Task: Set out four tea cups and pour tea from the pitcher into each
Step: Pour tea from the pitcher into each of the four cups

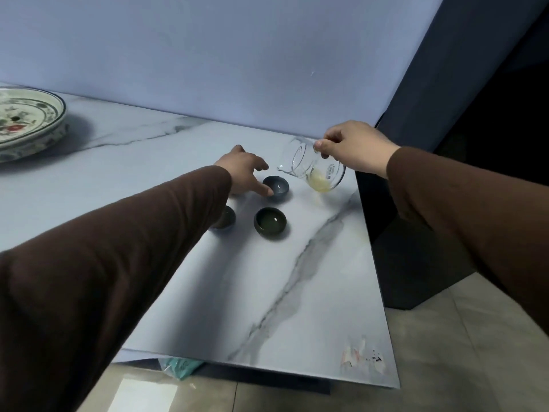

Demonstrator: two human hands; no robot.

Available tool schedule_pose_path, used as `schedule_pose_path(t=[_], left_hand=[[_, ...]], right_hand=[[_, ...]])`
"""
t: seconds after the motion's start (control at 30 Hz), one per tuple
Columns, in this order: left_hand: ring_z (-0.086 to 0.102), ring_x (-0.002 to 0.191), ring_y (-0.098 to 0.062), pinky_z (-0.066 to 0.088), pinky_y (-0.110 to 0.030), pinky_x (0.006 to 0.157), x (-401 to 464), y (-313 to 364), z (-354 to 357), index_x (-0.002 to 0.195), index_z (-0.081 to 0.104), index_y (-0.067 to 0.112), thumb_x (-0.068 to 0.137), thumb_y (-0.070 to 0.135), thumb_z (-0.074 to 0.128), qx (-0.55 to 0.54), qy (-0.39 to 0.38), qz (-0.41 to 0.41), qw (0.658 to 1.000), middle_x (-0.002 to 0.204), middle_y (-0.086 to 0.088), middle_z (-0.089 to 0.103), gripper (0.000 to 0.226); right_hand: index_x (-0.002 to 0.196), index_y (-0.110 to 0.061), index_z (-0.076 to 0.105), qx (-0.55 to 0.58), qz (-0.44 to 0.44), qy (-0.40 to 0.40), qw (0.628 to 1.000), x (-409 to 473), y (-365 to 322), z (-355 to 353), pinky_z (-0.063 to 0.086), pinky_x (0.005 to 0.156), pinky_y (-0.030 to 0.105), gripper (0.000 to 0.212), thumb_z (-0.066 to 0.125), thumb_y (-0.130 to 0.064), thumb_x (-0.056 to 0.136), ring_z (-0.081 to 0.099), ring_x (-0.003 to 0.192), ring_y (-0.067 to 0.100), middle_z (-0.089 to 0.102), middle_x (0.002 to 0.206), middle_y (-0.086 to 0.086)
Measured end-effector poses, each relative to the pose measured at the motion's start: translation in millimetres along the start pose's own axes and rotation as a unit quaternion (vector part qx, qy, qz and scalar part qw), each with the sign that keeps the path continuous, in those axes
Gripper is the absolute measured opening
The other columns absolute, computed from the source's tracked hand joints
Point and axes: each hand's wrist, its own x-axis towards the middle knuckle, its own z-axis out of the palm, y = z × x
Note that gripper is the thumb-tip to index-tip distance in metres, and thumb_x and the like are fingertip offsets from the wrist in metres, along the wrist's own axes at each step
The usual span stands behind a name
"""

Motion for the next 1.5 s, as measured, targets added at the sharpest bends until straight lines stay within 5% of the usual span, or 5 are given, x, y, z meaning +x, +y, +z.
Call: schedule_pose_path(t=[0.2, 0.53, 1.5], left_hand=[[0.046, 0.120, -0.020, 0.043, -0.034, 0.101, 10.1, -0.8, 12.5, 0.131, 0.055, 0.038, 0.056, 0.065, 0.077, -0.015, -0.026, -0.030, 0.999, 0.123, -0.003, 0.045, 0.082], [0.050, 0.110, -0.023, 0.049, -0.036, 0.095, 11.8, -2.5, 17.3, 0.119, 0.063, 0.042, 0.060, 0.058, 0.079, -0.044, -0.017, -0.034, 0.998, 0.113, -0.001, 0.044, 0.064], [0.049, 0.112, -0.025, 0.047, -0.033, 0.088, 16.2, -4.5, 20.7, 0.118, 0.064, 0.043, 0.056, 0.060, 0.078, -0.057, -0.017, -0.037, 0.998, 0.108, -0.001, 0.048, 0.066]], right_hand=[[0.092, -0.019, 0.065, -0.057, -0.031, 0.008, 0.998, 14.6, 2.4, 3.7, 0.033, 0.073, 0.030, 0.031, 0.053, -0.047, 0.094, 0.056, 0.091, 0.023, 0.063, 0.093, 0.000], [0.083, -0.021, 0.062, -0.101, -0.064, 0.002, 0.993, 30.7, -7.1, 10.1, 0.035, 0.069, 0.031, 0.028, 0.058, -0.048, 0.090, 0.054, 0.084, 0.024, 0.060, 0.081, -0.003], [0.071, -0.018, 0.054, -0.174, -0.118, 0.015, 0.978, 33.9, -44.4, 0.8, 0.032, 0.063, 0.031, 0.036, 0.073, -0.047, 0.079, 0.054, 0.078, 0.027, 0.060, 0.073, -0.001]])
